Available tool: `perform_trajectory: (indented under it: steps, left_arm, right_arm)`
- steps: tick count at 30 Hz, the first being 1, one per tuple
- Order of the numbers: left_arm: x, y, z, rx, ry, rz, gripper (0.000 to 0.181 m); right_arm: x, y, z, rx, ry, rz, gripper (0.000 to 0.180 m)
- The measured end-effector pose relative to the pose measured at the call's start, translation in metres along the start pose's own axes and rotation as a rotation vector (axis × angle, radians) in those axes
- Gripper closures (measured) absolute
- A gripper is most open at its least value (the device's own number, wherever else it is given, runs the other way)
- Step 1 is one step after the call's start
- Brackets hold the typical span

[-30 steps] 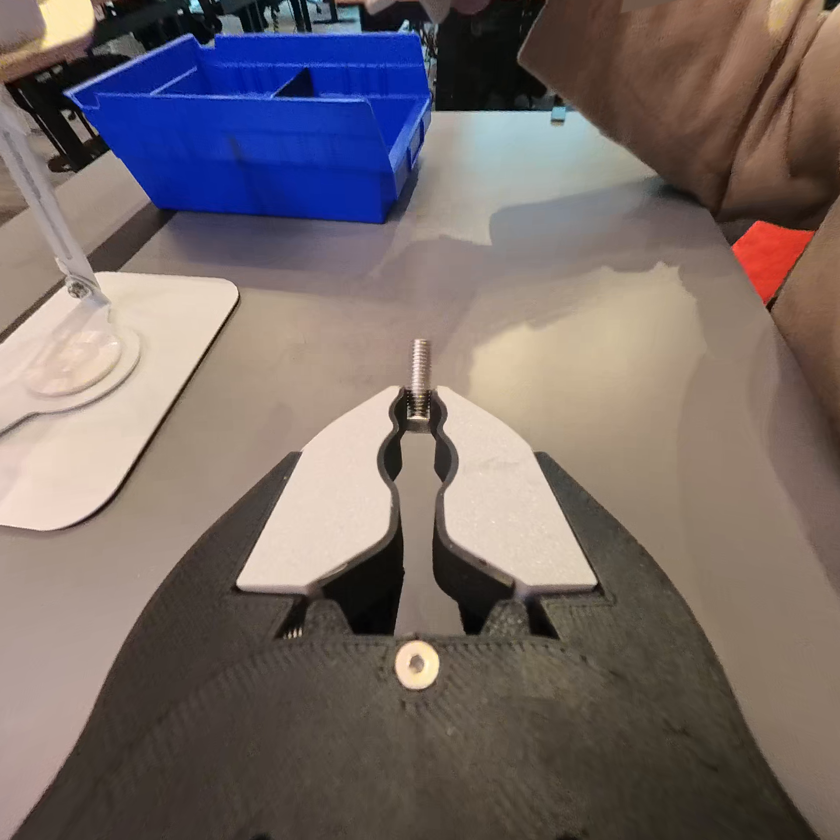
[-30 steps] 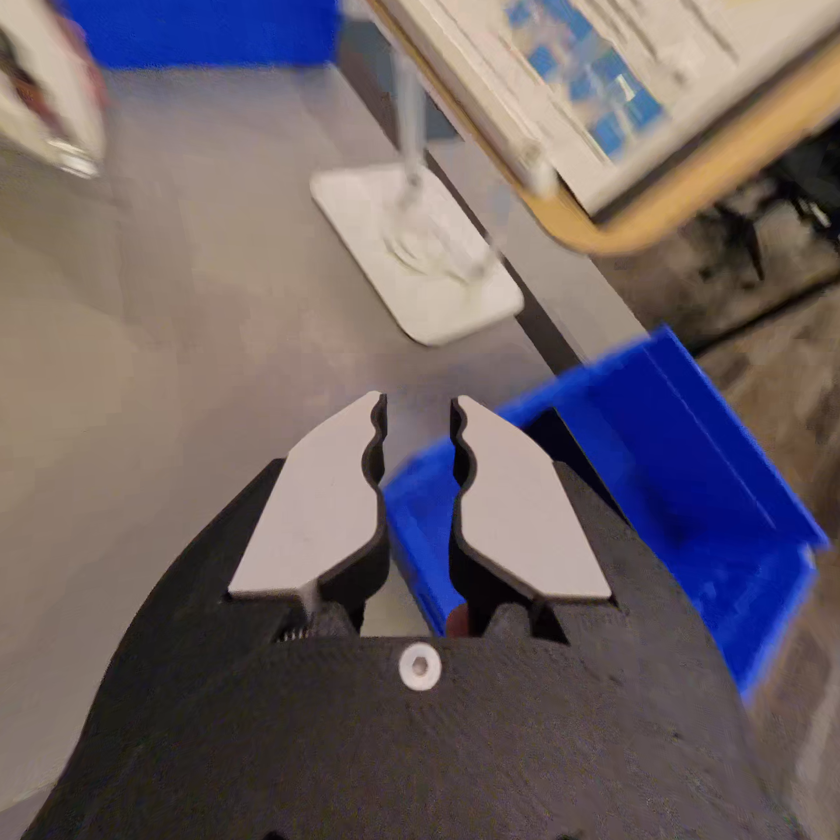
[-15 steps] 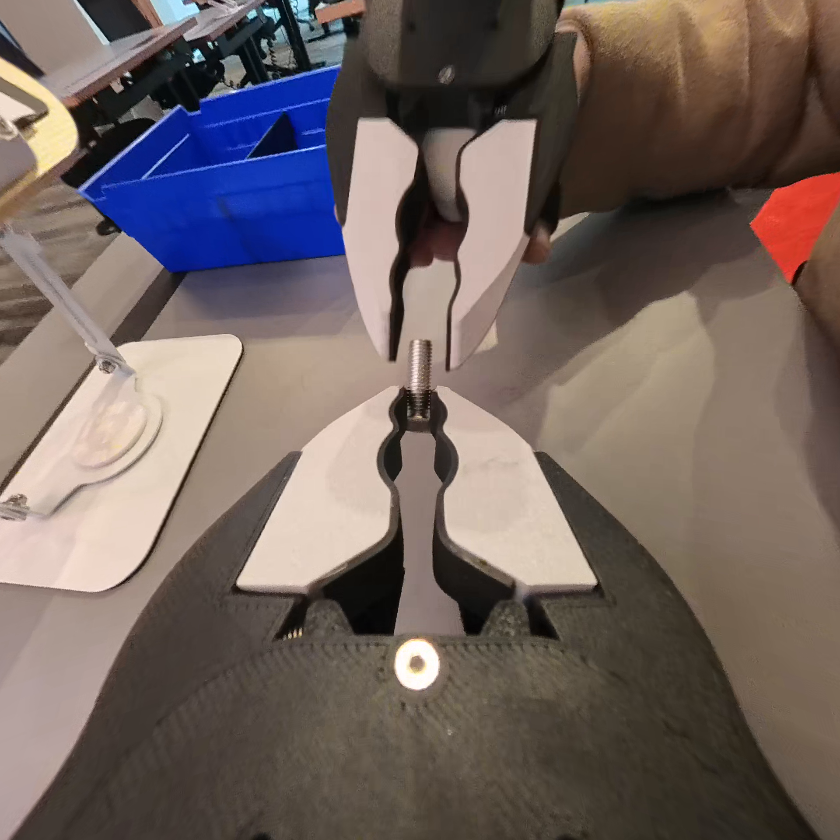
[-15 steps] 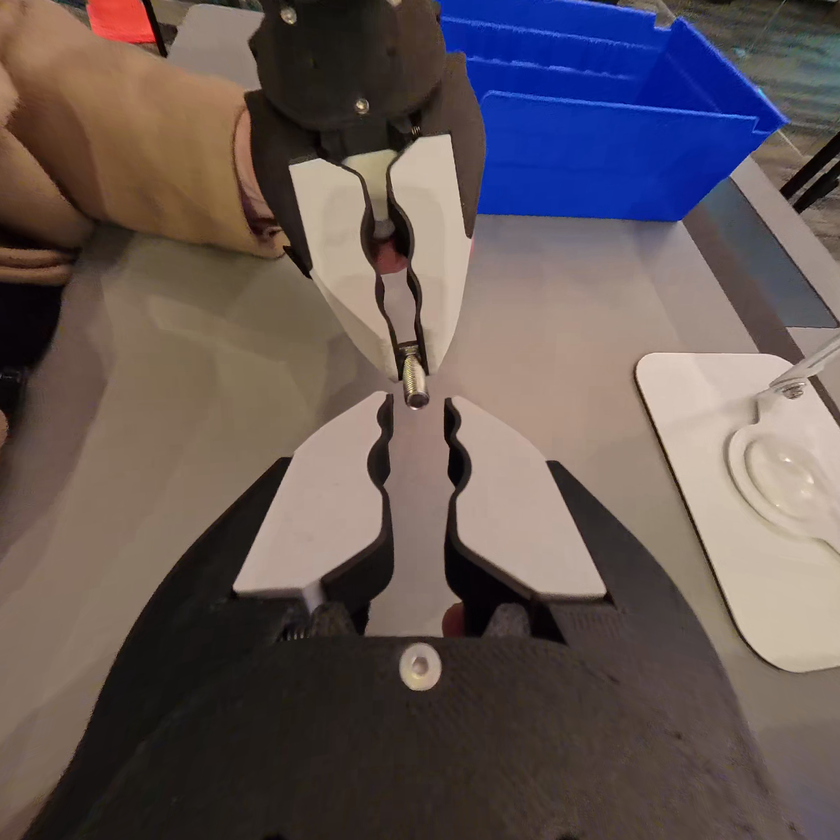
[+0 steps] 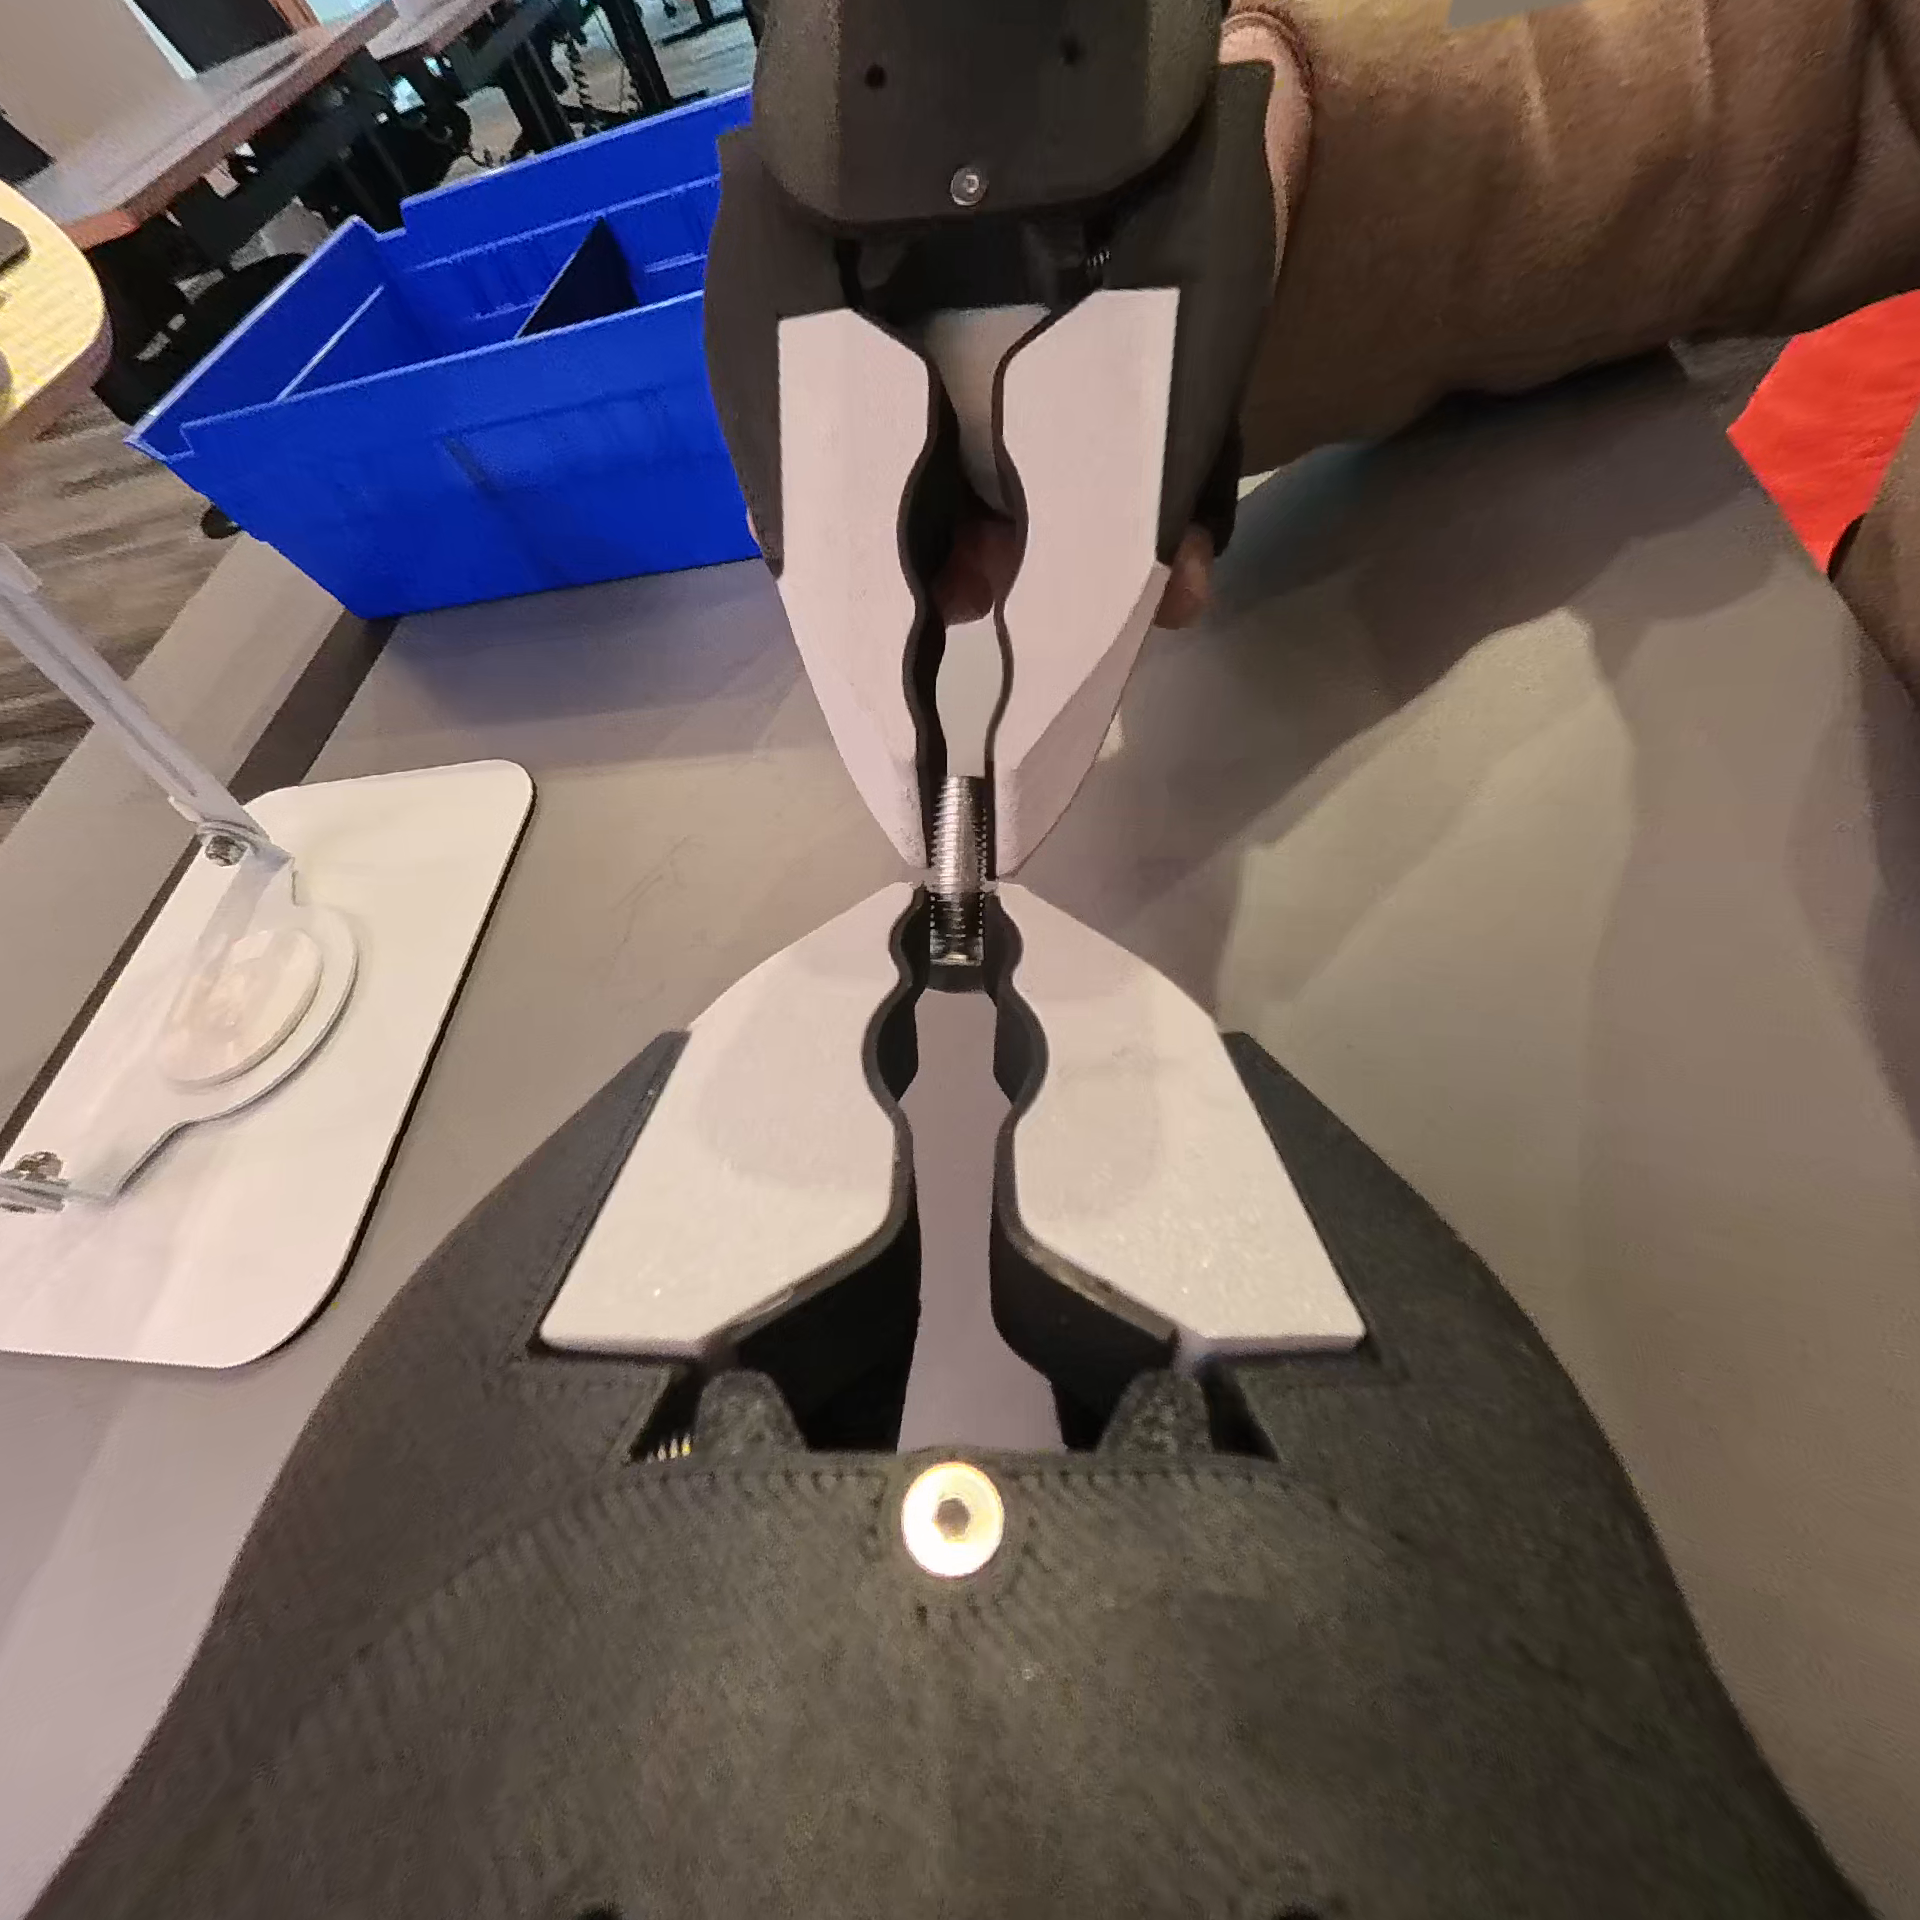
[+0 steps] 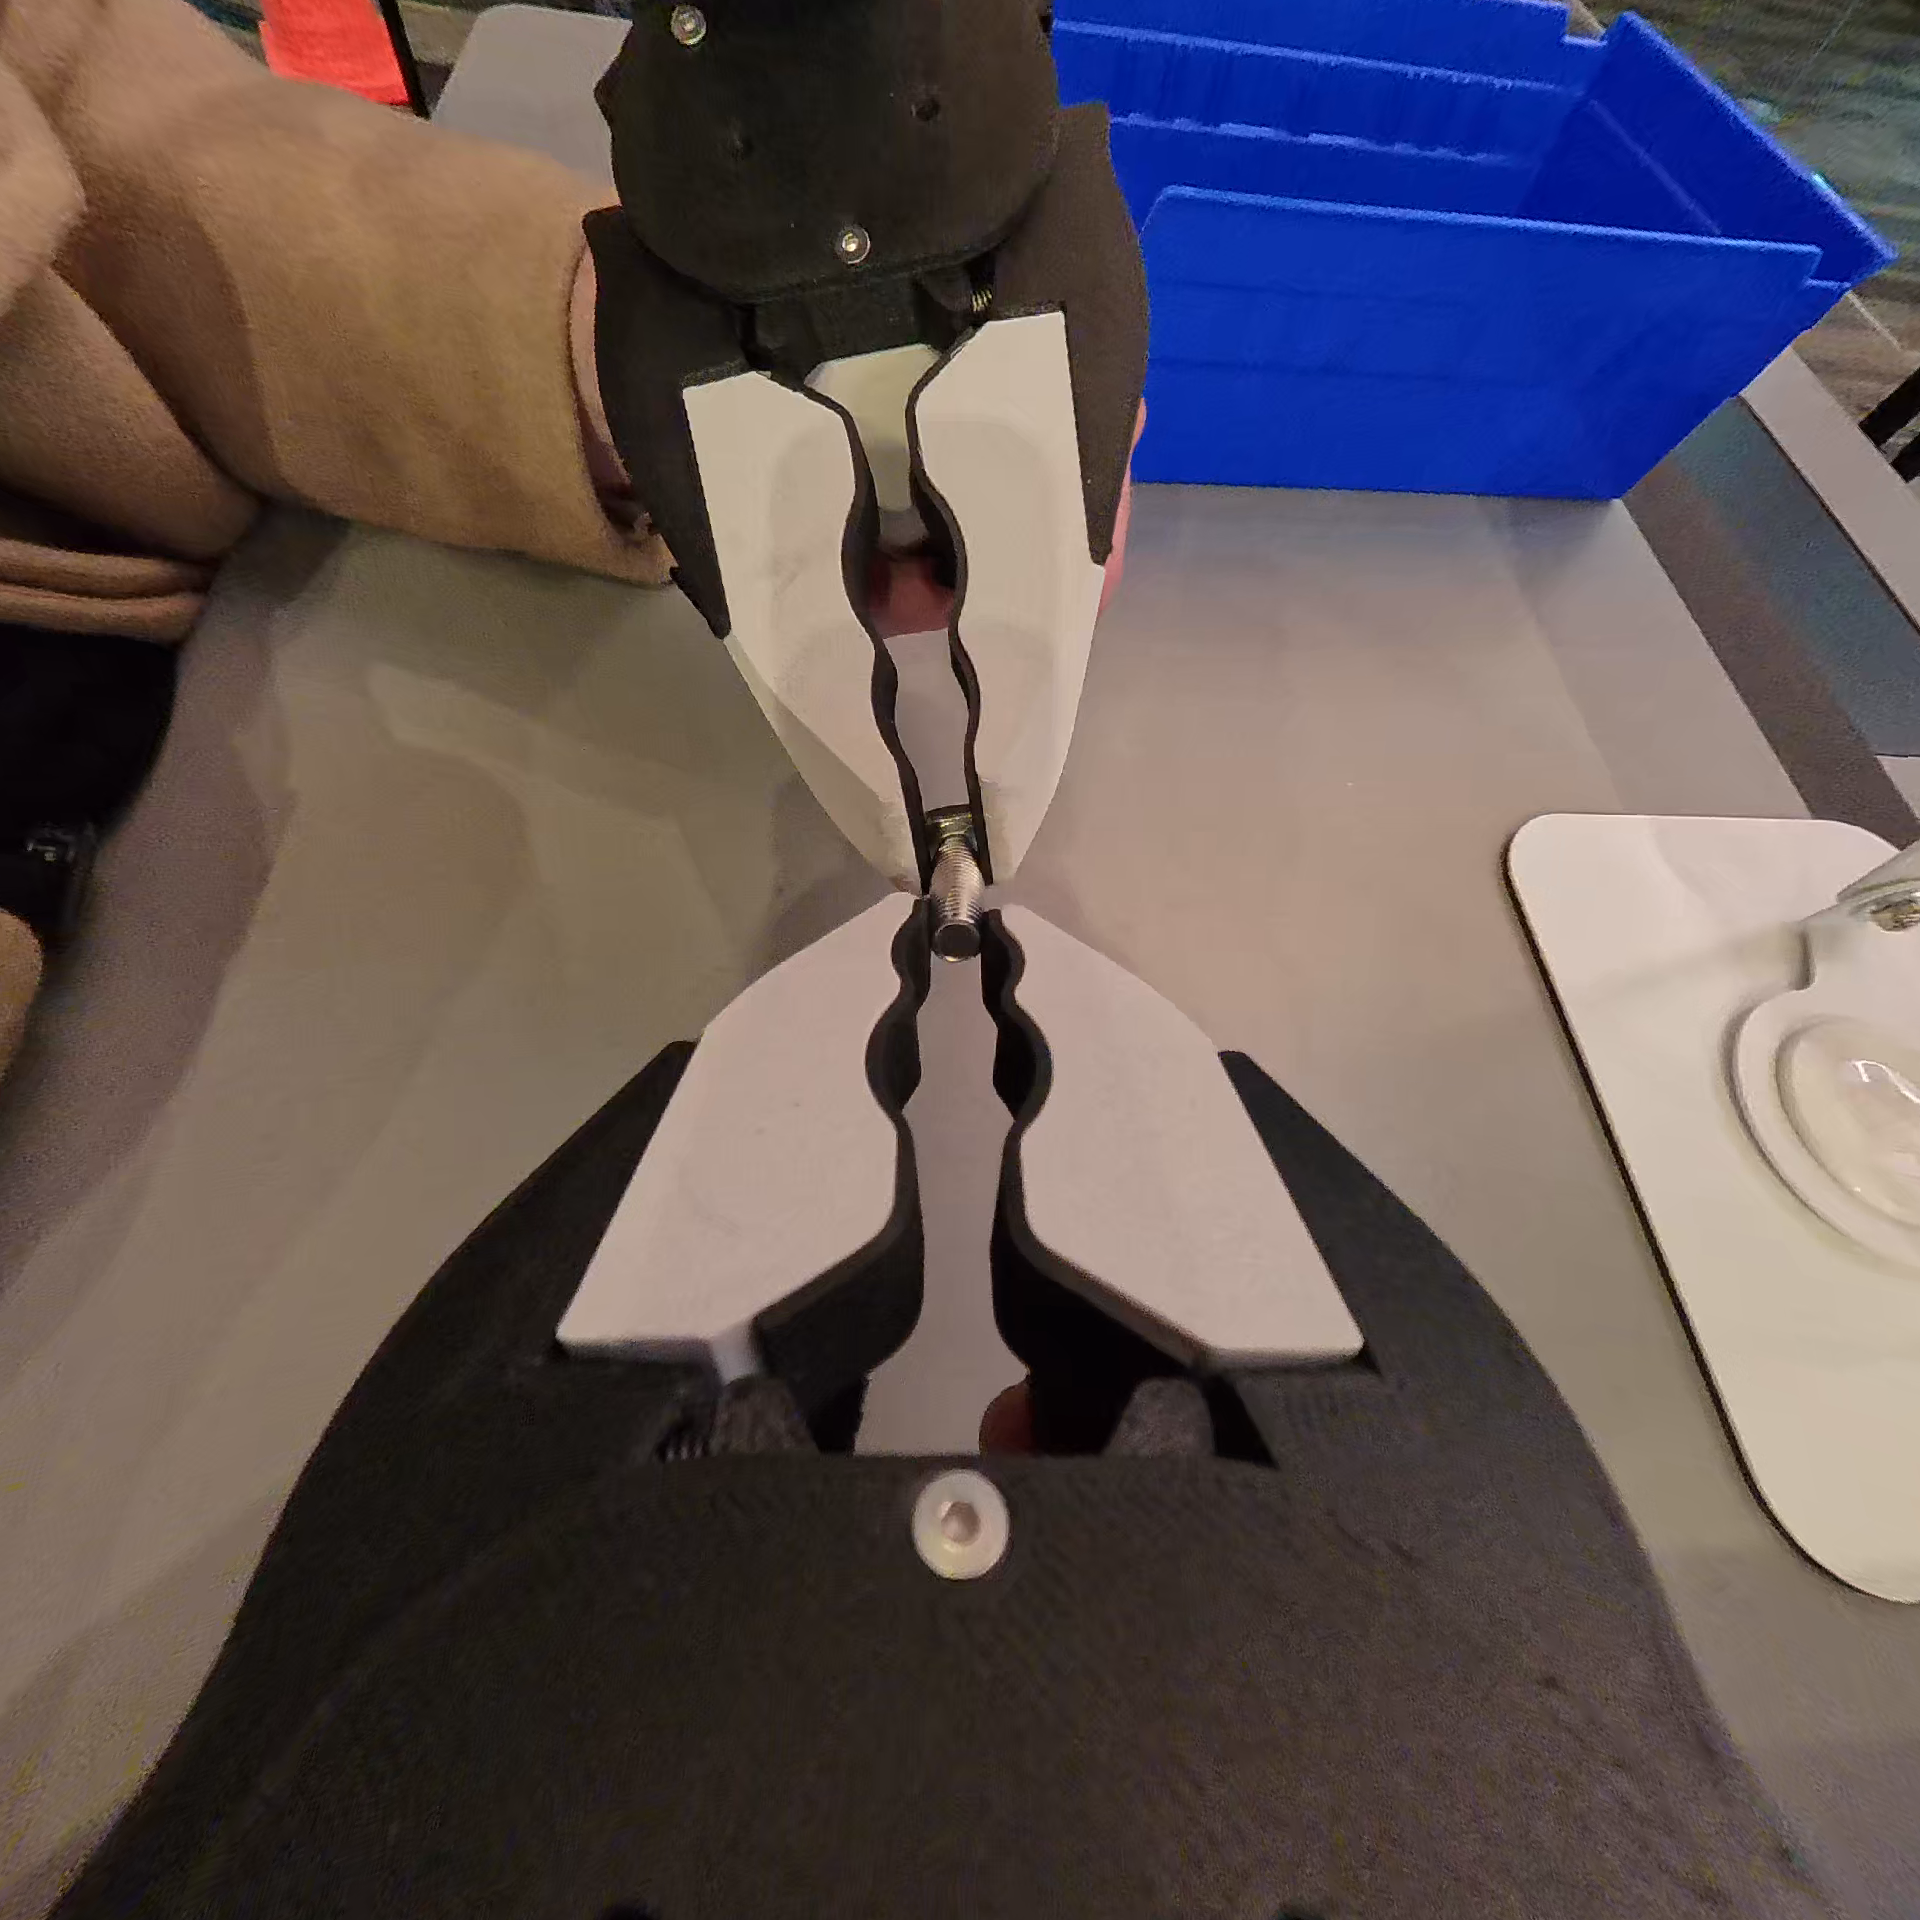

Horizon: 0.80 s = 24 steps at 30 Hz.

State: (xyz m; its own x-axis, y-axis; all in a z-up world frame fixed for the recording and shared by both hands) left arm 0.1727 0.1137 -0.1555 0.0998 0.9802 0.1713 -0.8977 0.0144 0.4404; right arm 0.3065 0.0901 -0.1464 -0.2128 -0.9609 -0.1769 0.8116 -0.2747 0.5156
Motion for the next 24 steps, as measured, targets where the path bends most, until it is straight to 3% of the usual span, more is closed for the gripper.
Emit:
perform_trajectory:
  steps: [3,5,6,10,14,18,24]
  left_arm:
    - [0.001,0.002,0.002,-0.043,0.008,0.012,0.170]
    - [0.004,0.005,0.003,-0.054,0.021,0.039,0.152]
    - [0.006,0.006,0.002,-0.054,0.025,0.050,0.152]
    - [0.009,0.012,0.001,-0.075,0.031,0.066,0.158]
    - [0.012,0.017,-0.001,-0.111,0.046,0.084,0.181]
    - [0.017,0.021,-0.005,-0.157,0.100,0.092,0.181]
    - [0.021,0.020,-0.010,-0.133,0.123,0.122,0.181]
  right_arm:
    - [-0.002,0.003,0.002,-0.018,-0.005,-0.007,0.170]
    - [-0.003,0.007,0.002,-0.010,0.012,-0.032,0.170]
    - [-0.004,0.010,0.003,-0.016,0.017,-0.041,0.170]
    - [-0.010,0.021,0.006,-0.024,0.026,-0.075,0.170]
    - [-0.021,0.042,0.009,-0.048,0.027,-0.137,0.170]
    - [-0.039,0.080,0.013,-0.061,0.039,-0.258,0.170]
    - [-0.089,0.176,0.010,-0.044,0.037,-0.574,0.170]
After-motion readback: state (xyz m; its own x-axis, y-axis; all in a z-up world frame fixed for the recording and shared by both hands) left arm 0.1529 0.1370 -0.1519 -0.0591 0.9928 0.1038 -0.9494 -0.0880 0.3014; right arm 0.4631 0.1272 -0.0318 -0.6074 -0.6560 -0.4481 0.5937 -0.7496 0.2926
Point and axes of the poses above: each gripper's, where its closed fingertips meet, y back along the fingers, z out of its top, x = y × z across the jaws, the point moved 8 cm from there along y, back along the fingers, and after that the axes turned 4 degrees about y, right-handed, at the moved point
